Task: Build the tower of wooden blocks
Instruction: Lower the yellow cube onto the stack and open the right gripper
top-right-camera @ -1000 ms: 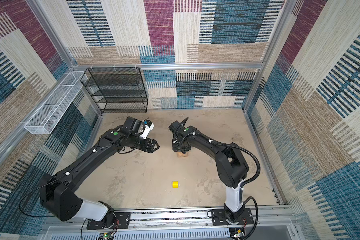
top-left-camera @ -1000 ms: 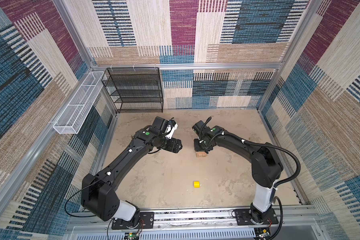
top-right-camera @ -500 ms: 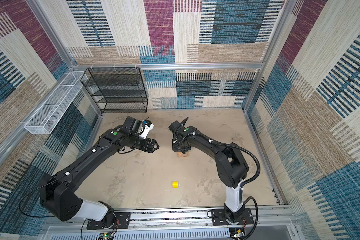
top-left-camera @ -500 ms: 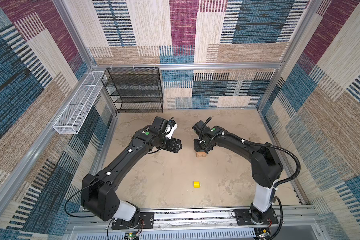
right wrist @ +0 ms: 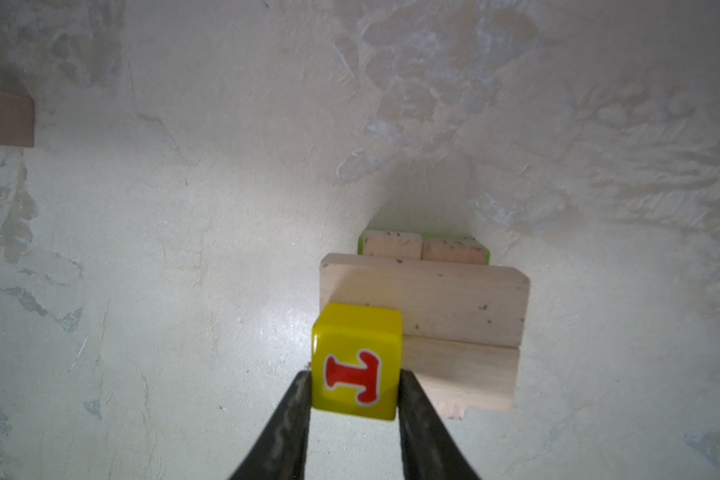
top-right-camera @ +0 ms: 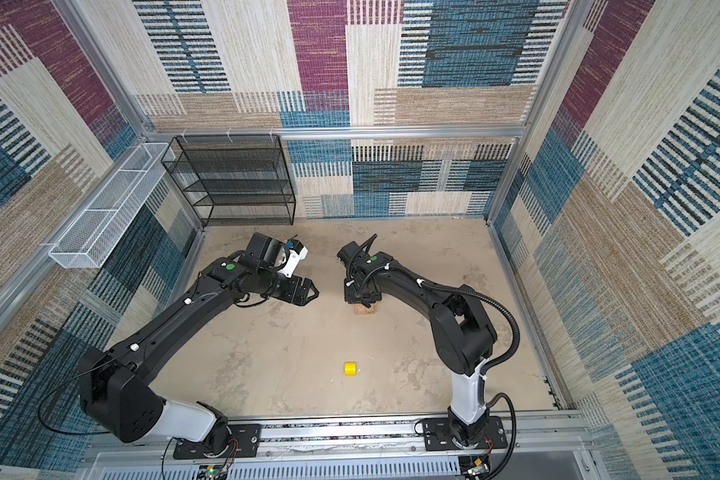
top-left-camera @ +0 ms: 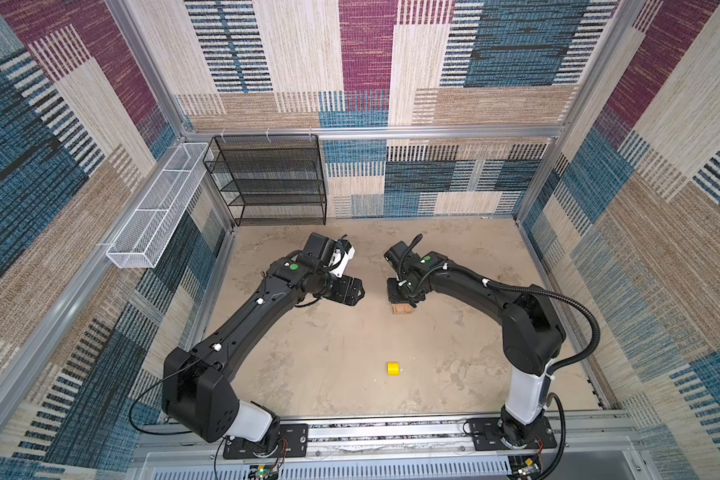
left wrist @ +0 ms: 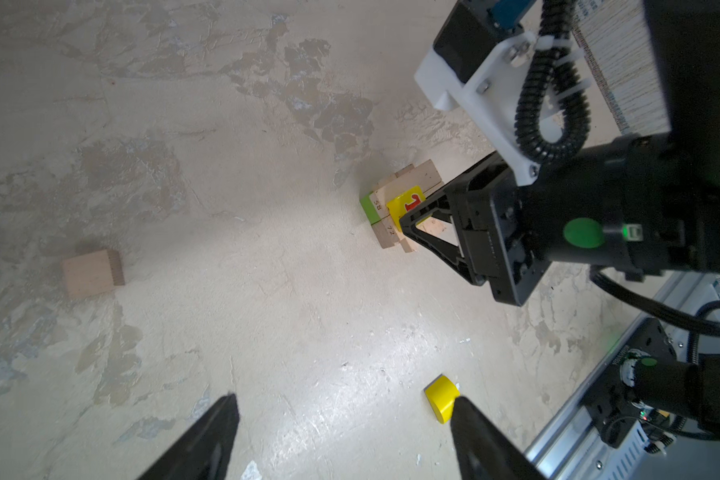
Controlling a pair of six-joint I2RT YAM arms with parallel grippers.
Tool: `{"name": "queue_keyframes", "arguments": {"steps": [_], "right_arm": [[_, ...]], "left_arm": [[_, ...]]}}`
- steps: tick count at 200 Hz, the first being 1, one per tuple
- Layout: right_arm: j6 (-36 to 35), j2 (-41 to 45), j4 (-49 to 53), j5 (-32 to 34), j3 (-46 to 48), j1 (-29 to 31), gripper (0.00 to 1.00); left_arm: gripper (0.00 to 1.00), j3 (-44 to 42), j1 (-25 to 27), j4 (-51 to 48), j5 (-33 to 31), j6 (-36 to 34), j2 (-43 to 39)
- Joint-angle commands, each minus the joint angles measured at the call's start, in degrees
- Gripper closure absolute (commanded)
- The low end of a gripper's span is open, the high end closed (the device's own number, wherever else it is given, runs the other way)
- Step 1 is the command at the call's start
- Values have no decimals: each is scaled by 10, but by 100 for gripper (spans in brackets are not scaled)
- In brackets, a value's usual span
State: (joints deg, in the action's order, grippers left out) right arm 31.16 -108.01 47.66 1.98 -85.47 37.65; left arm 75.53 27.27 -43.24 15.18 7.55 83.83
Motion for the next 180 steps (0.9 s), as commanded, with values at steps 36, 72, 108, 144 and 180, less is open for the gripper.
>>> {"name": "queue_keyframes", "arguments": {"steps": [36,72,108,144,180], "right_arm": [[-6,-1,-5,2,-7,1,56],[-11,-2,-5,2,-10,1,57],[-16,-5,-4,3,-16,1,59],[-19,-7,-2,2,-16,1,61],[-18,-7,1,7,-18,0,59]], "left_arm": [[15,-1,-1,6,3,15,-4],[15,-2,-1,6,3,15,-3],[15,-2,-2,6,2,15,-3],[15,-2,-3,7,5,16,-2],[15,-2,-4,7,5,16,-1]]}}
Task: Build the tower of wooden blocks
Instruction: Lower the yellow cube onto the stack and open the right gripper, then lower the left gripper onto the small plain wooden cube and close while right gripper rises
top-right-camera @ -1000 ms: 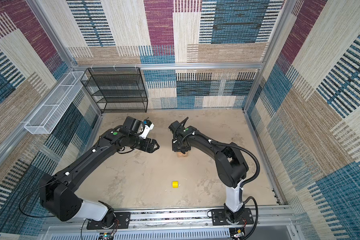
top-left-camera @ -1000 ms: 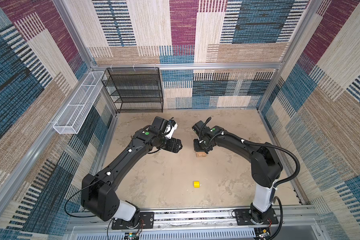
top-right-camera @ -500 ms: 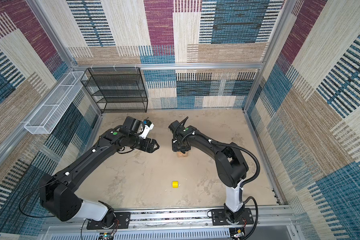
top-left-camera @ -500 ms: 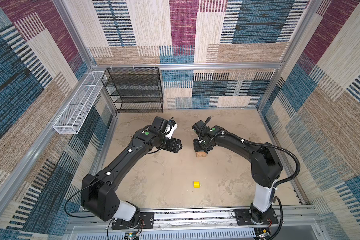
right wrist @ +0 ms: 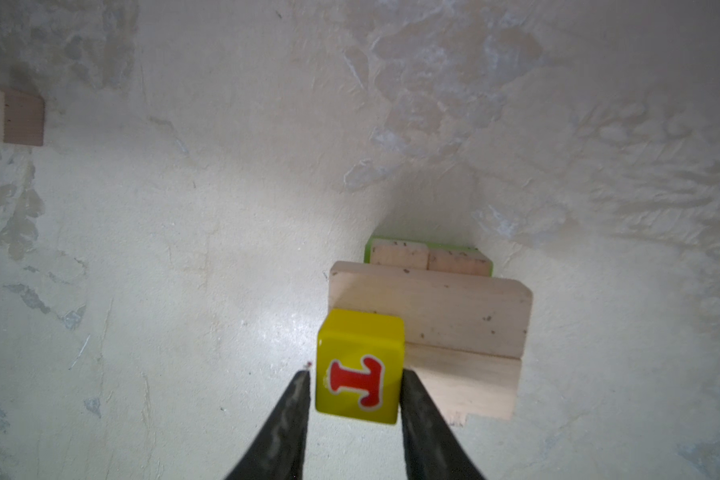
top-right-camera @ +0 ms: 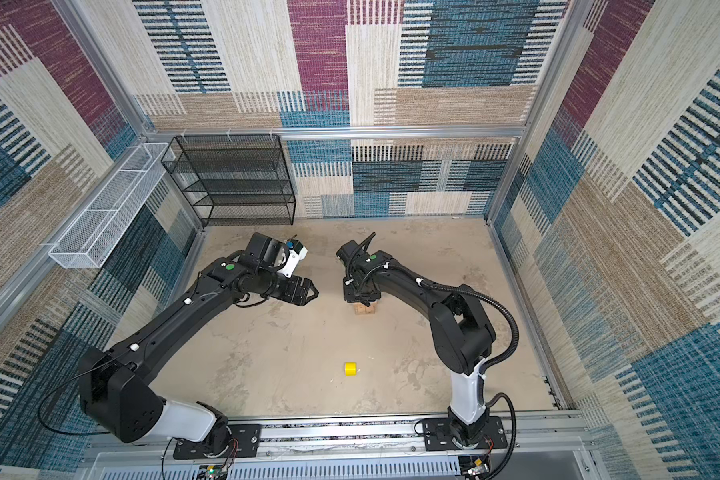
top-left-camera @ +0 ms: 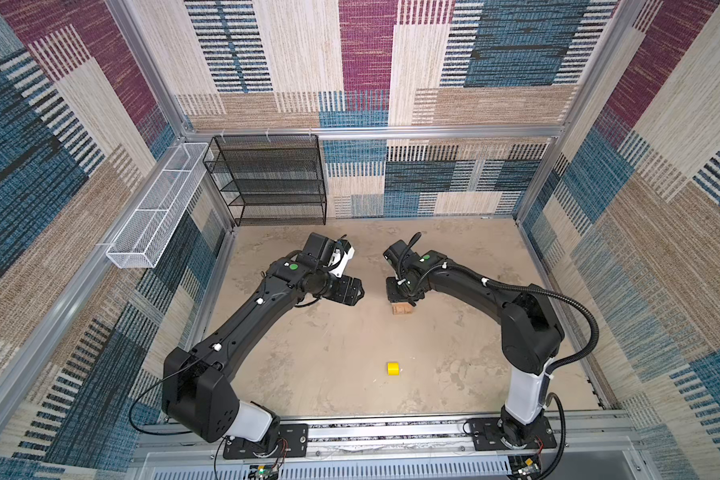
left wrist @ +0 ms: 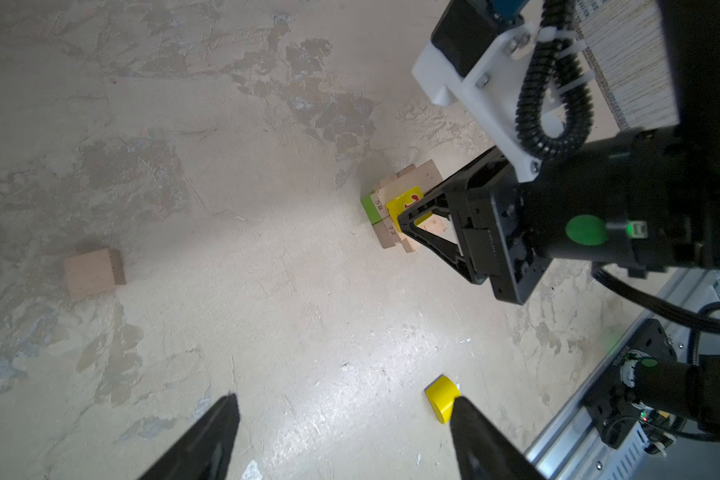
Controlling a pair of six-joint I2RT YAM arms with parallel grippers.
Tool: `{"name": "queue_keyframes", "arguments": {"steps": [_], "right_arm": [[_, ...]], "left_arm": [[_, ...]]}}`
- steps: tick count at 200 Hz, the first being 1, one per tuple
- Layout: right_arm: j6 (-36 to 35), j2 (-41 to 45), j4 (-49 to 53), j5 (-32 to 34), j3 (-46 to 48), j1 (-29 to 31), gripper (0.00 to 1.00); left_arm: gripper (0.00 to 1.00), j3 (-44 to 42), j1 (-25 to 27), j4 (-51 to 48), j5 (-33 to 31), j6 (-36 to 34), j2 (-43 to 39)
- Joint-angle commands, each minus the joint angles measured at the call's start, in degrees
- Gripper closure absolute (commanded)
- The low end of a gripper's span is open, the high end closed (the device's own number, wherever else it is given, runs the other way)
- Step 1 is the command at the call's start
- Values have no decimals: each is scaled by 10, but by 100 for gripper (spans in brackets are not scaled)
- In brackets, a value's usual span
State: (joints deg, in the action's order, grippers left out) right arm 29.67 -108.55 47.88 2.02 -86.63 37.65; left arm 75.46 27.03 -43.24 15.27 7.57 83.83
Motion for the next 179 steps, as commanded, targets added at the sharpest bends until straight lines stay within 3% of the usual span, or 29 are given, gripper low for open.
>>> {"name": "queue_keyframes", "arguments": {"steps": [1,73,109,140,179], "right_arm": [[-3,-2,0,7,-6,0,59],[-5,7,13,14,-25,1,47],[-24,17,16,18,-47,0,31],[-40,30,15,37,-66,0,29],[-70,71,-41,39,-33,0,29]], "left_arm": [[15,-1,-2,7,4,16,-1],[15,-4,-7,9,-18,13,-5],[15,-12,-11,10,-71,1,-15],[15,-11,-28,6,-112,-1,-7],[15,4,-72,1,-103,17,35]]}}
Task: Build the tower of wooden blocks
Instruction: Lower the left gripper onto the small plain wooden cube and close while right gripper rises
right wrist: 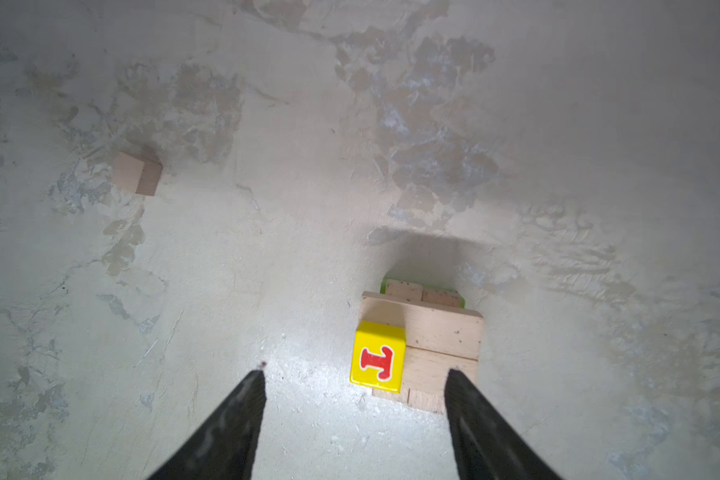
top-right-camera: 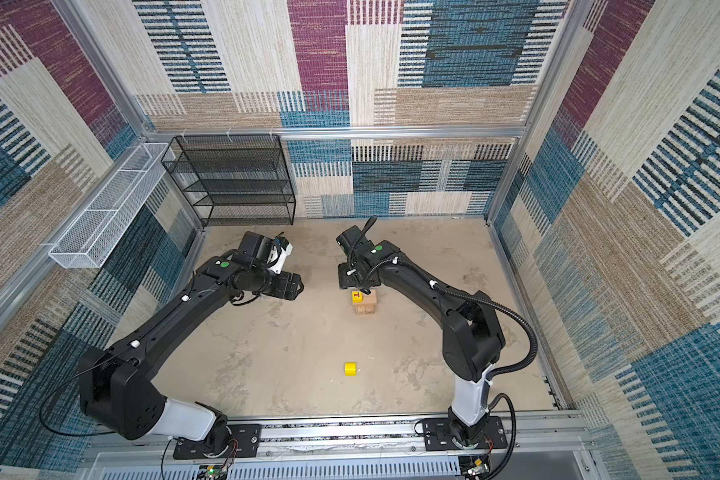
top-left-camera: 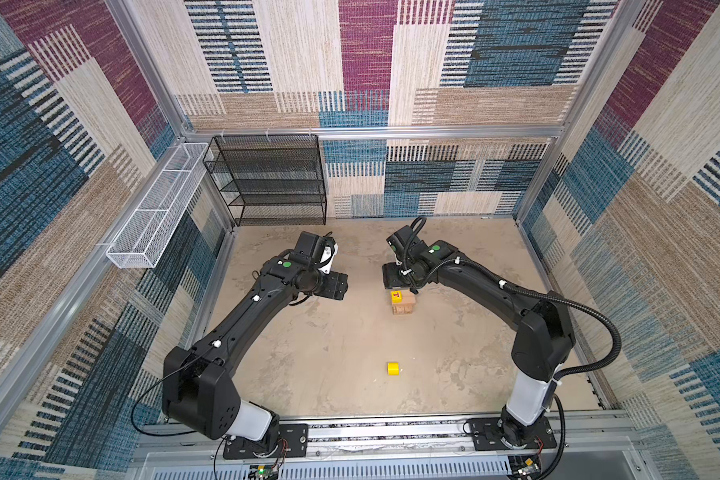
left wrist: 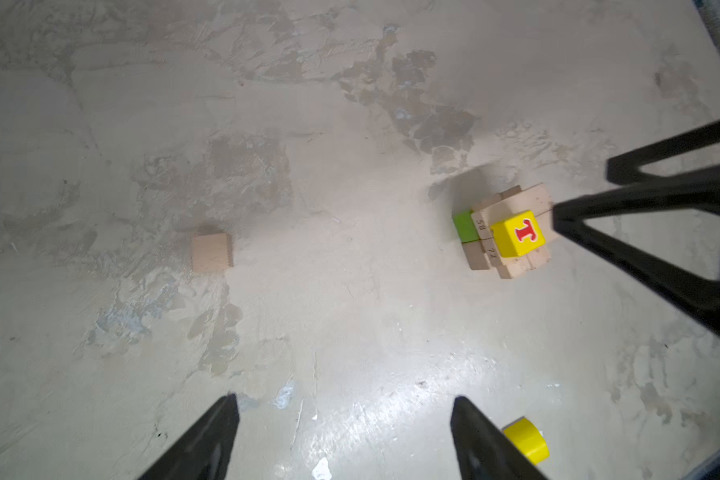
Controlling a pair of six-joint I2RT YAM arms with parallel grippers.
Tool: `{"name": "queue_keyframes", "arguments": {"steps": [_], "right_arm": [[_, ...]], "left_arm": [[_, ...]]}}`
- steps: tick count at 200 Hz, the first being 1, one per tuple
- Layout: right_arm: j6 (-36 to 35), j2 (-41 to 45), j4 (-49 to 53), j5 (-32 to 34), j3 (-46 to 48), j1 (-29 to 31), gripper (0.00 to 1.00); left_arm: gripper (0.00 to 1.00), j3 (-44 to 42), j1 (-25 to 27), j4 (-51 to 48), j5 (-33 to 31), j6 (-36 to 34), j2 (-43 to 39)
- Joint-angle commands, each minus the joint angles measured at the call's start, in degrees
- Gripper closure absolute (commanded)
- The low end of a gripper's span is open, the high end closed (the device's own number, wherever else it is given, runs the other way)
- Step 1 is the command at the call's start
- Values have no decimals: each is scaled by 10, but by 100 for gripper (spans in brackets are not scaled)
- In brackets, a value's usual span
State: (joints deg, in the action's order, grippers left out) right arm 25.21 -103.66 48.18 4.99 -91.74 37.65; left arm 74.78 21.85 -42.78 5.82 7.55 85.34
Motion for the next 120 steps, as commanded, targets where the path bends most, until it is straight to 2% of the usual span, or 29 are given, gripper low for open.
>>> {"name": "queue_keyframes", "arguments": {"steps": [1,54,120], "right_arm": [[-26,23,-45,9,19,1,29],[-49,66,-124,14,59,0,31],[-48,77,-171,-3,85,1,34]], "left_arm": [[15,11,-22,-4,-8,17,21],[17,61,-77,-18,13,41,109],[18,107,-109,-28,29,71,214]]}}
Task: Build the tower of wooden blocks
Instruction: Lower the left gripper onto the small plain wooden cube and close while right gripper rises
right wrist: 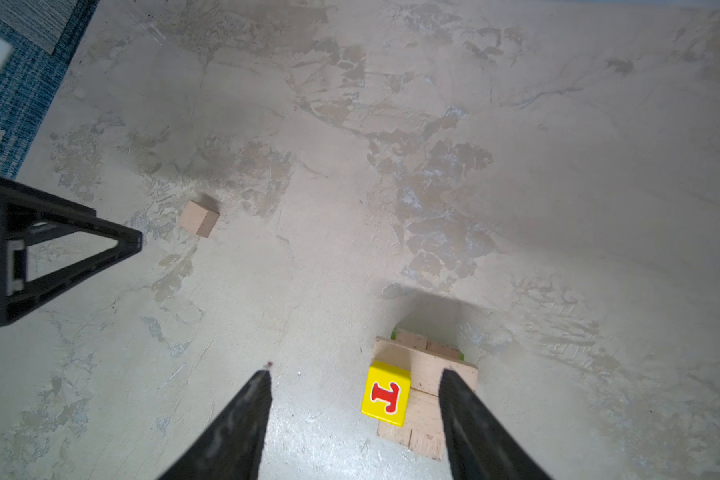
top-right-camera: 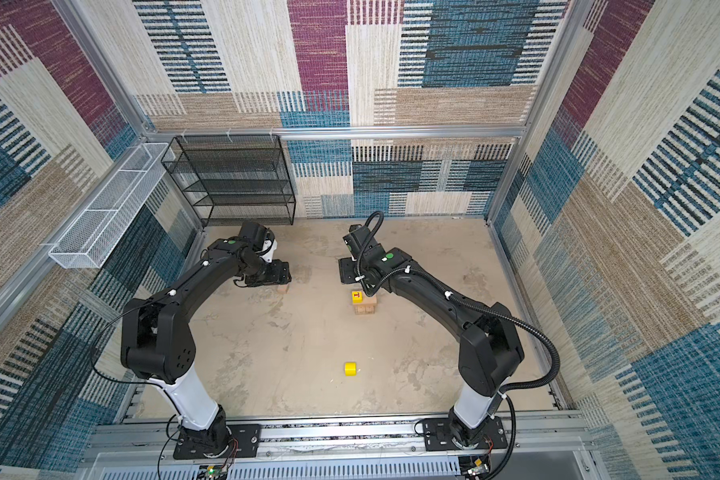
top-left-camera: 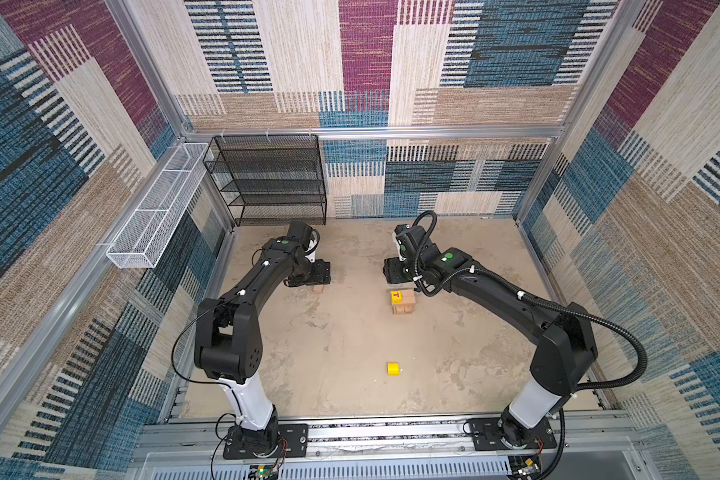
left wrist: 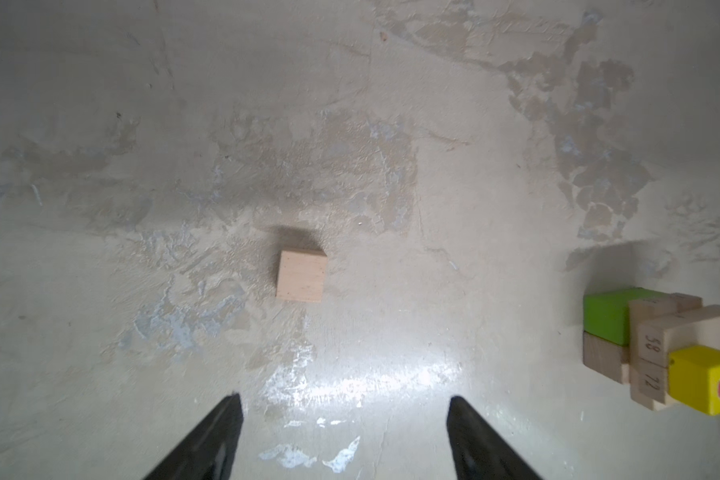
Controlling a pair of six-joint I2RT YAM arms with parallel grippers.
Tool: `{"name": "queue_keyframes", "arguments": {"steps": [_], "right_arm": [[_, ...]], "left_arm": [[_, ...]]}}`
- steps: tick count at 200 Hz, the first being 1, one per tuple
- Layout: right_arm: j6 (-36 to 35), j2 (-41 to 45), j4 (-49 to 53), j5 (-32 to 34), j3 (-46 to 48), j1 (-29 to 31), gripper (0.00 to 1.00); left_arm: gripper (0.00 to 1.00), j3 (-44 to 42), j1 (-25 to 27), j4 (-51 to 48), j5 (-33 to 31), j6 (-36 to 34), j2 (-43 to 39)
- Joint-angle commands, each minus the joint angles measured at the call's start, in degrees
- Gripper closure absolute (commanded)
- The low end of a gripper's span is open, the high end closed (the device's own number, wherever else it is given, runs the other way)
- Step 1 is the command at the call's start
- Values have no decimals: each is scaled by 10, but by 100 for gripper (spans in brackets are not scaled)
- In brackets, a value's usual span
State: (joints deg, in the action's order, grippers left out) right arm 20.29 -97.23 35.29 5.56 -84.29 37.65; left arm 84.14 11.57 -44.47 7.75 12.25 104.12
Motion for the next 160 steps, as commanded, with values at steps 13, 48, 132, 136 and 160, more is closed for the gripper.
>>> {"name": "queue_keyframes", "arguments": {"steps": [13,48,132,136,160], "right_arm": [[2,18,-49,-10,19,1,34],[2,25,-52,-6,28,0,35],[4,34,-53,-8,35,1,36],[4,35,-54,-8,35,0,36],[5,36,-53,-6,39,1,36]], "left_arm": [[19,20,-11,-11,14,27,44],[29,42,-16,-22,-3,16,84],[36,104,-16,-37,-40,-17,162],[36,105,-16,-37,-41,-18,164],[39,103,-15,-36,-41,-26,172]]}}
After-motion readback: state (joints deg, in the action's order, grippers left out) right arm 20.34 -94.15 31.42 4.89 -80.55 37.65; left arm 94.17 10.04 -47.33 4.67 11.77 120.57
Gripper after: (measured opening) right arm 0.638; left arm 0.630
